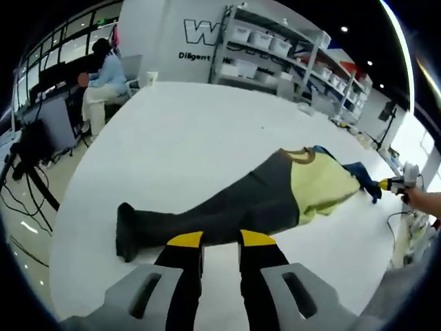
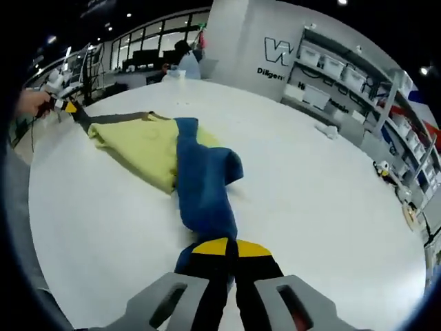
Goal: Fold the garment on the visible template until the final outline fits inside the template.
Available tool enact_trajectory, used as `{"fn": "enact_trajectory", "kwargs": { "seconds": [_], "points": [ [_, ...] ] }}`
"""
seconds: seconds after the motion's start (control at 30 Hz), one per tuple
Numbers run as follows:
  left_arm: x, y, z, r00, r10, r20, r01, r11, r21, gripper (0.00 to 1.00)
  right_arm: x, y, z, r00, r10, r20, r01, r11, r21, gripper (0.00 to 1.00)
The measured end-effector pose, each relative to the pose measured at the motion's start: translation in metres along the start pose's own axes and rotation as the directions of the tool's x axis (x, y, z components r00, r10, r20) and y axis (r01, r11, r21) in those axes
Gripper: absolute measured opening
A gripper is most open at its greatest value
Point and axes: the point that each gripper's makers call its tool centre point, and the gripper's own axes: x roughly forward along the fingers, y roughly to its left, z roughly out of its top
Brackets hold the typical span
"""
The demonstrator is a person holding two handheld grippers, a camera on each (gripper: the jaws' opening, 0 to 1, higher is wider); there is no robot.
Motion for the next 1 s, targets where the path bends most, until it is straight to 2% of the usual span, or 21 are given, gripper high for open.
{"fn": "enact_trajectory", "kwargs": {
  "seconds": [0.23,0.3,0.37,0.43,0.53,0.67,0.7,0.73,0.8,0.83,0.9,0.93,1.0],
  "points": [
    [0.008,-0.014,0.0,1.0,-0.026,-0.014,0.027,0.999,0.026,0.16,-0.002,-0.028,-0.002,0.998,-0.047,-0.029,0.047,0.999,-0.001,0.0],
    [0.01,-0.017,0.001,0.999,-0.035,-0.017,0.036,0.999,0.032,0.16,-0.001,-0.03,-0.002,0.998,-0.035,-0.044,0.037,0.998,0.041,0.0],
    [0.011,-0.019,0.002,0.999,-0.041,-0.019,0.041,0.998,0.038,0.15,-0.002,-0.033,0.008,0.999,-0.032,-0.023,0.033,0.999,0.038,0.0],
    [0.012,-0.02,0.004,0.999,-0.043,-0.018,0.044,0.998,0.041,0.15,0.0,-0.041,0.014,0.999,-0.03,-0.012,0.031,0.996,0.082,0.0],
    [0.012,-0.02,0.006,0.999,-0.046,-0.016,0.047,0.998,0.044,0.15,0.002,-0.055,0.03,0.998,-0.033,0.052,0.022,0.98,0.198,0.0],
    [0.013,-0.02,0.008,0.999,-0.048,-0.016,0.049,0.998,0.046,0.14,0.002,-0.066,0.05,0.992,-0.016,0.126,-0.029,0.939,0.343,0.0],
    [0.013,-0.02,0.008,0.999,-0.049,-0.016,0.049,0.998,0.044,0.14,0.002,-0.066,0.056,0.99,0.011,0.144,-0.066,0.919,0.388,0.0],
    [0.013,-0.02,0.009,0.999,-0.049,-0.016,0.05,0.998,0.045,0.14,0.002,-0.067,0.057,0.989,0.013,0.149,-0.072,0.916,0.395,0.0],
    [0.013,-0.02,0.009,0.999,-0.048,-0.016,0.048,0.998,0.047,0.14,0.001,-0.078,0.066,0.984,-0.001,0.176,-0.078,0.894,0.44,0.0],
    [0.013,-0.02,0.009,0.999,-0.049,-0.016,0.049,0.998,0.046,0.14,0.0,-0.082,0.072,0.981,0.0,0.196,-0.097,0.869,0.486,0.0],
    [0.013,-0.02,0.008,0.999,-0.049,-0.016,0.05,0.998,0.045,0.14,-0.001,-0.089,0.076,0.978,-0.008,0.207,-0.103,0.848,0.52,0.0],
    [0.013,-0.02,0.008,0.999,-0.049,-0.017,0.05,0.998,0.045,0.14,0.003,-0.099,0.075,0.978,-0.018,0.208,-0.098,0.84,0.534,0.0],
    [0.013,-0.021,0.007,0.999,-0.05,-0.019,0.051,0.998,0.045,0.13,0.005,-0.107,0.073,0.981,-0.034,0.193,-0.083,0.82,0.566,0.0]
  ]
}}
